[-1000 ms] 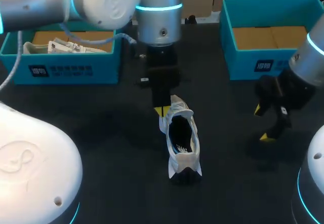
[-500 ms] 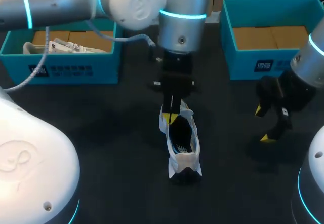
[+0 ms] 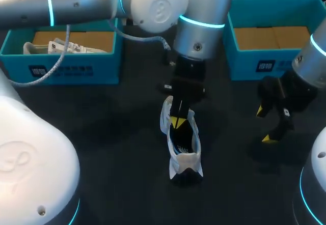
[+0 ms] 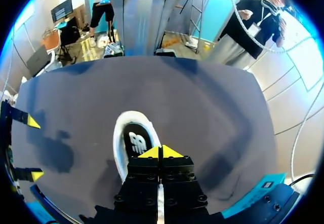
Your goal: Take the shoe out of the shoebox, open the shoe tongue, remove and reinsert the insole, then place the shoe into the shoebox
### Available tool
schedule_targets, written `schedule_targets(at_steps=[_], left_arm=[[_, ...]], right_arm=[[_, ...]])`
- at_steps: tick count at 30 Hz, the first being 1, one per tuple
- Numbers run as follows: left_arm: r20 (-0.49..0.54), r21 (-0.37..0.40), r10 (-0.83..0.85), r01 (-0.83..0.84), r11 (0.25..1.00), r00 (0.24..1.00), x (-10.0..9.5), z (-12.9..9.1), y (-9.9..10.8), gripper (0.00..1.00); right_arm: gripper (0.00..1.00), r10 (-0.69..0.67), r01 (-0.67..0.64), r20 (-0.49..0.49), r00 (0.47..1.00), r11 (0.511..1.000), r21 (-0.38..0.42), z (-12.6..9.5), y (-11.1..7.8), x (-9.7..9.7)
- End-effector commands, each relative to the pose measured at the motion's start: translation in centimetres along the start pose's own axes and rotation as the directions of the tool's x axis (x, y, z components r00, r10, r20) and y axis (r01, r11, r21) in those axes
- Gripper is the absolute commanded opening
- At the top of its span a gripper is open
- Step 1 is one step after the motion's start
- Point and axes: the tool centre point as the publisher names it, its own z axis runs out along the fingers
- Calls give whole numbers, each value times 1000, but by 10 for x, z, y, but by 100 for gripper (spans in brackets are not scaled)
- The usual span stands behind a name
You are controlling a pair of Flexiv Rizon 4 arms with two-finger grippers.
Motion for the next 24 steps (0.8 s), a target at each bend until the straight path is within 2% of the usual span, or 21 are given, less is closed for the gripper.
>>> schedule_targets(at_steps=[1,11,14,20,24], left_arm=[[28,0,1,-1,1000,1000,3,16,5,0],[22,-14,25,-24,1000,999,0,16,3,0],[10,-56,54,-54,997,998,-9,27,-3,0],[5,-42,69,-69,997,998,-20,53,3,0],[2,-35,61,-61,998,998,-22,61,7,0]], right_arm=[[100,-1,1,3,1000,1000,0,-1,-1,2],[100,-1,1,3,1000,1000,0,-1,-1,2],[100,-1,1,3,1000,1000,0,-1,-1,2],[100,-1,1,3,1000,1000,0,-1,-1,2],[100,-1,1,3,1000,1000,0,-1,-1,2]])
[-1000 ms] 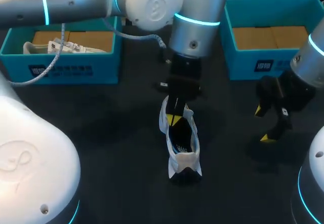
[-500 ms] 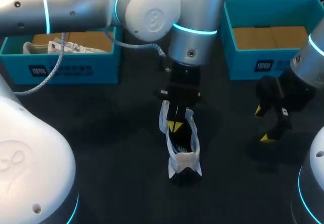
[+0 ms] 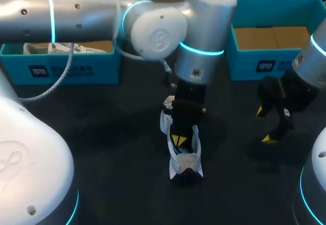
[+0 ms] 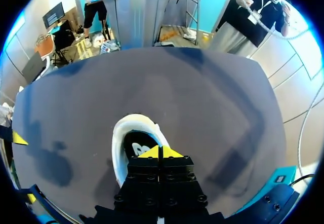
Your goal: Take the shoe out of the shoebox, open the shoe tongue, remove and reinsert the insole, then place the shoe into the shoebox
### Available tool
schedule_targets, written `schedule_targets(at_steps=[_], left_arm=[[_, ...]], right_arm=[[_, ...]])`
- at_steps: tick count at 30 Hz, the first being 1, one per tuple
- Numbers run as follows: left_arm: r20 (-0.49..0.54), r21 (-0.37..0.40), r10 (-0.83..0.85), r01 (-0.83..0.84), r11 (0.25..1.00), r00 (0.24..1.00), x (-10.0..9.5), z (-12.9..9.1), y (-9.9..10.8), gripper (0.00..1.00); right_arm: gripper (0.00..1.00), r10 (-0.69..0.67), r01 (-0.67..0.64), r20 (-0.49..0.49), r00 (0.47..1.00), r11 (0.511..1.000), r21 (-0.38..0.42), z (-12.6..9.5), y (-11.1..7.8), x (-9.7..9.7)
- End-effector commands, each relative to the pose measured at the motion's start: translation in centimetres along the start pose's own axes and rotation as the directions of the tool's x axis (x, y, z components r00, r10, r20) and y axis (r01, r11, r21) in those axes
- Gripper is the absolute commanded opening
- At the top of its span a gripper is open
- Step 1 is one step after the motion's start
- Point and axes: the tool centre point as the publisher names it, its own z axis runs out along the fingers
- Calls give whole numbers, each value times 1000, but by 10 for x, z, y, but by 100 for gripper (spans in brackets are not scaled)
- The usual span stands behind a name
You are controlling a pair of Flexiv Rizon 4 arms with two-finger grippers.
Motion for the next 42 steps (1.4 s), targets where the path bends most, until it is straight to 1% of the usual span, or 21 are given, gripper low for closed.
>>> schedule_targets(at_steps=[1,5,12,16,20,29,34,38,42], left_arm=[[-4,13,0,0,1000,1000,-5,11,7,0],[2,3,-7,7,1000,1000,-2,15,7,0],[-9,18,-12,13,1000,1000,-6,27,11,0],[-2,12,-20,20,1000,1000,-3,24,11,0],[-3,-9,-20,20,1000,1000,0,21,10,0],[-48,18,-24,25,1000,999,-11,45,18,0],[-44,27,-30,31,999,999,-16,55,23,0],[-29,29,-26,27,999,999,-16,55,23,0],[-7,3,-31,31,1000,999,-14,42,20,0]], right_arm=[[100,-1,1,2,1000,1000,0,0,0,1],[100,-1,1,2,1000,1000,0,0,0,1],[100,-1,1,2,1000,1000,0,0,0,1],[100,-1,1,2,1000,1000,0,0,0,1],[100,-1,1,2,1000,1000,0,0,0,1],[100,-1,1,2,1000,1000,0,0,0,1],[100,-1,1,2,1000,1000,0,0,0,1],[100,-1,1,2,1000,1000,0,0,0,1],[100,-1,1,2,1000,1000,0,0,0,1]])
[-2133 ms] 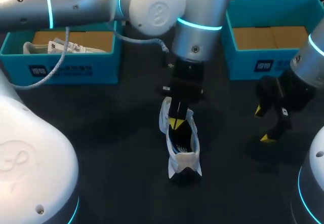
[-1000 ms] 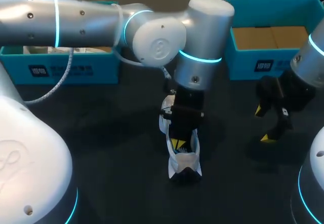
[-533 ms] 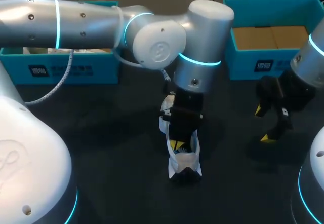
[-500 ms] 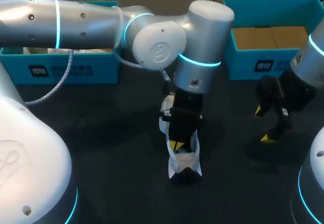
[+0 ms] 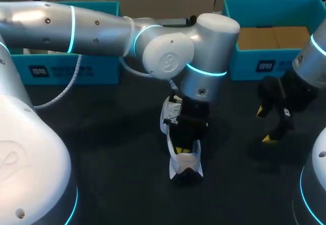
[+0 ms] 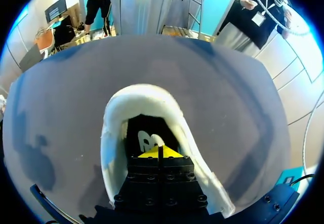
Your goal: Take the shoe out of the shoebox, open the shoe tongue, remove and reinsert the insole, then place the shoe into the shoebox
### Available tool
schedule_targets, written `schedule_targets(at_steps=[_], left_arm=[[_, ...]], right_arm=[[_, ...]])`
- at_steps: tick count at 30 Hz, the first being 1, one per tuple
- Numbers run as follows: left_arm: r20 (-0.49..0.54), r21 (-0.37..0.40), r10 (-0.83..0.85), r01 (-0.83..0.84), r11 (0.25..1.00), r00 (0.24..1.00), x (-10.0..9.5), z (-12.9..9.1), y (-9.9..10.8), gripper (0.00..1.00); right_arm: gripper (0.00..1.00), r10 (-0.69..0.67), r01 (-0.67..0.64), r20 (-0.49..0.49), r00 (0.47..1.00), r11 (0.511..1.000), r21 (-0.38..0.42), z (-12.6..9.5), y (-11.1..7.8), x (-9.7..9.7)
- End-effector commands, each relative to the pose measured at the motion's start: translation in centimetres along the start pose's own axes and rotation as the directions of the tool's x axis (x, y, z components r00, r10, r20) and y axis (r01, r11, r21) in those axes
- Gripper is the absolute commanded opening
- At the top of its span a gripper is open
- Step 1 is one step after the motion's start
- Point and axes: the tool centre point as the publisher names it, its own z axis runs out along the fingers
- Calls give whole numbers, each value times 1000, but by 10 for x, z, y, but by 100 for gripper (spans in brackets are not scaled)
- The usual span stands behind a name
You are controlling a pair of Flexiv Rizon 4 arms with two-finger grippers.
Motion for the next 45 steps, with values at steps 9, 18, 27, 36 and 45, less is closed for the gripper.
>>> schedule_targets(at_steps=[9,18,27,36,45], left_arm=[[41,-30,7,-6,1000,999,16,-35,-11,0],[41,-30,7,-6,1000,999,16,-35,-11,0],[41,-30,7,-6,1000,999,16,-35,-11,0],[24,-38,-12,13,999,1000,11,-30,-8,0],[-16,-74,-21,19,997,1000,10,-7,-1,0]], right_arm=[[100,-1,1,2,1000,1000,0,0,0,1],[100,-1,1,2,1000,1000,0,0,0,1],[100,-1,1,2,1000,1000,0,0,0,1],[100,-1,1,2,1000,1000,0,0,0,1],[100,-1,1,2,1000,1000,0,0,0,1]])
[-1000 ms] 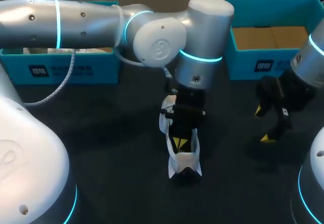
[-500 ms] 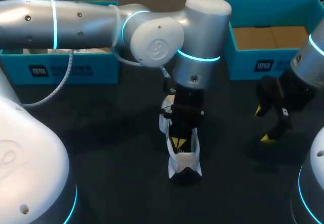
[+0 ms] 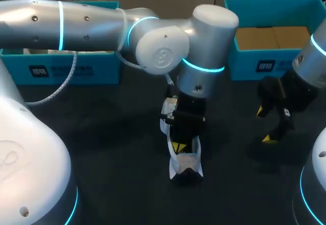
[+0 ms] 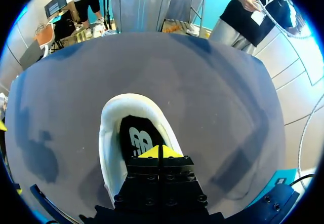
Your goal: Take the shoe out of the shoebox, open the shoe tongue, remove and reinsert the insole, then place the shoe into the shoebox
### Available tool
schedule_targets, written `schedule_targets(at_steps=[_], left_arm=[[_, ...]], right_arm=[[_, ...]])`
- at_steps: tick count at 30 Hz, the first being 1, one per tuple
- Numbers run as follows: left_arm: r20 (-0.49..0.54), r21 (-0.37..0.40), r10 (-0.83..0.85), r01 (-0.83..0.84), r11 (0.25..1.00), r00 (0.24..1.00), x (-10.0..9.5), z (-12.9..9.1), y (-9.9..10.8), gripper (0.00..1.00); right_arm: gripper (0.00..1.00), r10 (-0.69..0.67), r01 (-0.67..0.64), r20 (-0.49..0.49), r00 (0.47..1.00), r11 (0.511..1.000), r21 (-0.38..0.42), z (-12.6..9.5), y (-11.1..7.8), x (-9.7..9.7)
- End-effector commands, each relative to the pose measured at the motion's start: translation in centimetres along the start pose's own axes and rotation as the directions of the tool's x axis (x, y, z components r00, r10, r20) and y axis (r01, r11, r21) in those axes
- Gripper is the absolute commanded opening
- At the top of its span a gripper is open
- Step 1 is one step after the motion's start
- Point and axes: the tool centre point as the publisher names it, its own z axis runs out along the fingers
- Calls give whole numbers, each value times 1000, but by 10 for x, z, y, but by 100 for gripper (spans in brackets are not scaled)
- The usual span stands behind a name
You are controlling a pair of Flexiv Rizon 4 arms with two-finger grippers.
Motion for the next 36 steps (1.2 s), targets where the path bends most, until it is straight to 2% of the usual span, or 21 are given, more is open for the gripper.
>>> schedule_targets(at_steps=[1,7,14,19,26,30,36], left_arm=[[-7,-2,-4,4,1000,1000,-4,13,2,0],[50,12,29,-30,999,998,2,26,5,0],[152,-50,14,-7,999,988,-1,41,5,0],[215,-62,-9,23,998,977,-10,35,8,0],[293,-105,-35,69,992,955,-10,9,5,0],[274,-98,-64,95,991,960,-5,1,7,0],[126,-144,-63,81,986,990,-3,-3,9,0]], right_arm=[[100,-1,1,2,1000,1000,0,0,0,1],[100,-1,1,2,1000,1000,0,0,0,1],[100,-1,1,2,1000,1000,0,0,0,1],[100,-1,1,2,1000,1000,0,0,0,1],[100,-1,1,2,1000,1000,0,0,0,1],[100,-1,1,2,1000,1000,0,0,0,1],[100,-1,1,2,1000,1000,0,0,0,1]])
